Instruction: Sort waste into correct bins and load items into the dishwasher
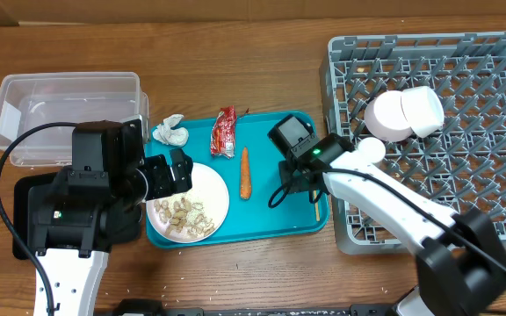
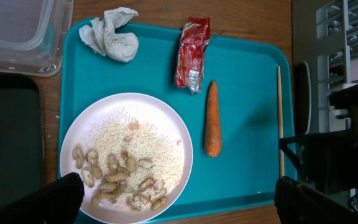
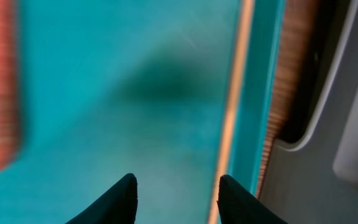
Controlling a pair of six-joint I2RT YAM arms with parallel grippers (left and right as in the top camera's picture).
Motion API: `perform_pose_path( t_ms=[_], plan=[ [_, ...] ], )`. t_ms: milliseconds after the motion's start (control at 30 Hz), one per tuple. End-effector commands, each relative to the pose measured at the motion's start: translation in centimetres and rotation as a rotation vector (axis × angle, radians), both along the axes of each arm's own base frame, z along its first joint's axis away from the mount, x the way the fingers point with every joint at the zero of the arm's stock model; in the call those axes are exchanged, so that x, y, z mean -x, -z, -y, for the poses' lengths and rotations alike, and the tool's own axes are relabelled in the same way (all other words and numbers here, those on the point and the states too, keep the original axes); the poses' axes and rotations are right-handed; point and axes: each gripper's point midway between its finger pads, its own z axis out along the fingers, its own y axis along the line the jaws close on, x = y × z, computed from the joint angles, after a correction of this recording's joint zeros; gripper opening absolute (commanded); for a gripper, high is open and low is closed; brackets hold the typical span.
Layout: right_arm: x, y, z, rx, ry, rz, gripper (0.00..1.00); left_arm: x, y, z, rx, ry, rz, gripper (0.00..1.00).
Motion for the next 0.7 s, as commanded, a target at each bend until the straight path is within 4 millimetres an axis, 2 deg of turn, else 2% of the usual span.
perform_pose_path(
  t_ms=[0, 267, 467, 533, 667],
  plan=[
    [-0.5, 1.7, 1.8, 0.057, 0.079, -0.01, 0.45, -0.3, -0.6, -0.2, -0.009, 0.001, 0.021, 1.0],
    [-0.3, 4.7, 2.5, 0.098, 0.095, -0.08, 0.45, -0.3, -0.6, -0.2, -0.009, 0.001, 0.021, 1.0],
    [0.6, 6.0, 0.6, -0.009, 0.073, -0.143, 0.21, -0.3, -0.7, -0.2, -0.009, 0.001, 0.021, 1.0],
    [0.8, 6.0, 0.3, -0.021, 0.072, -0.152, 0.06, -0.3, -0.6, -0.2, -0.009, 0.001, 0.021, 1.0],
    [0.4, 4.4, 0.1, -0.022, 0.071, -0.145, 0.04, -0.3, -0.6, -0.2, -0.009, 0.001, 0.021, 1.0]
  ],
)
